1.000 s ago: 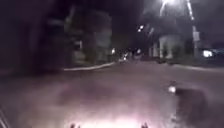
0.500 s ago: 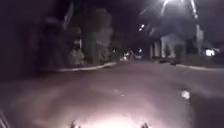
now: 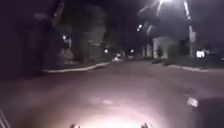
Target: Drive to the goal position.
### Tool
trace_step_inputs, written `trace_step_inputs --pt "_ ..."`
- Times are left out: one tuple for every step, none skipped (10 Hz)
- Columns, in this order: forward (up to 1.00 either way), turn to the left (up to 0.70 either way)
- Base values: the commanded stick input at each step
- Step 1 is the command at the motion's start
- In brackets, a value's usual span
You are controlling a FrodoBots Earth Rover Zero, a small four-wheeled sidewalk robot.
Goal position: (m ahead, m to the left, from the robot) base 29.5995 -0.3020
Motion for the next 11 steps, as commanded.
trace_step_inputs --pt "0.85 0.00" --pt "0.85 0.00" --pt "0.85 0.00" --pt "0.85 0.00" --pt "0.85 0.00" --pt "0.85 0.00" --pt "0.85 0.00" --pt "0.85 0.00" --pt "0.85 0.00" --pt "0.85 0.00" --pt "0.85 0.00"
